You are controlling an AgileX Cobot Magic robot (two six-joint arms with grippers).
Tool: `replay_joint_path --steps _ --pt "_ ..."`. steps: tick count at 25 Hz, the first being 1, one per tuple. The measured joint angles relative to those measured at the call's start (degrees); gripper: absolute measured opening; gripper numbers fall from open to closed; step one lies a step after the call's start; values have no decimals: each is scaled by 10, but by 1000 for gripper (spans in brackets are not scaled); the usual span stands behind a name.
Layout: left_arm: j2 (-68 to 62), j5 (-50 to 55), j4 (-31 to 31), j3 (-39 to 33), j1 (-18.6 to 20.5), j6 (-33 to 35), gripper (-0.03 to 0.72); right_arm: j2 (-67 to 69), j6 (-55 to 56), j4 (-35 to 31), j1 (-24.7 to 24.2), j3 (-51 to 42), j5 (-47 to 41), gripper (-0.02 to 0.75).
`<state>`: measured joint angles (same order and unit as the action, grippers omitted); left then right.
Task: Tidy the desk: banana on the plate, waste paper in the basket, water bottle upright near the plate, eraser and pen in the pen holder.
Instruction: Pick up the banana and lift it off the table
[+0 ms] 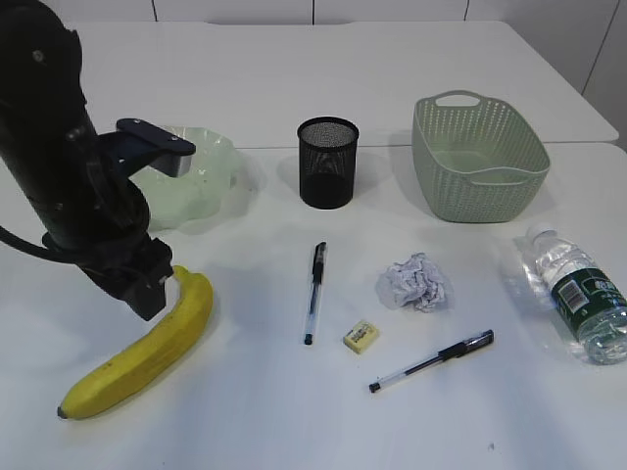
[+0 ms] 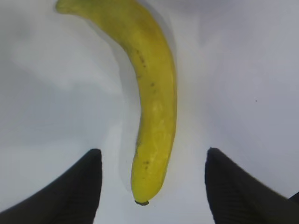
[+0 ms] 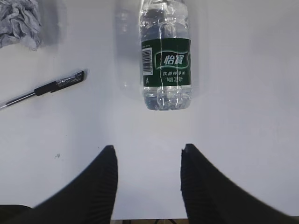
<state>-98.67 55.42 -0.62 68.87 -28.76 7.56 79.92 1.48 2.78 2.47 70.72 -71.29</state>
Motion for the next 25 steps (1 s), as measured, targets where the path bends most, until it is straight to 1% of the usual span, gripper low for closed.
replay_joint_path --steps 14,25 --pt "-93 -23 -49 1 0 22 491 0 0 0 0 0 0 339" --pt "-105 -51 -52 1 0 37 491 0 0 0 0 0 0 339"
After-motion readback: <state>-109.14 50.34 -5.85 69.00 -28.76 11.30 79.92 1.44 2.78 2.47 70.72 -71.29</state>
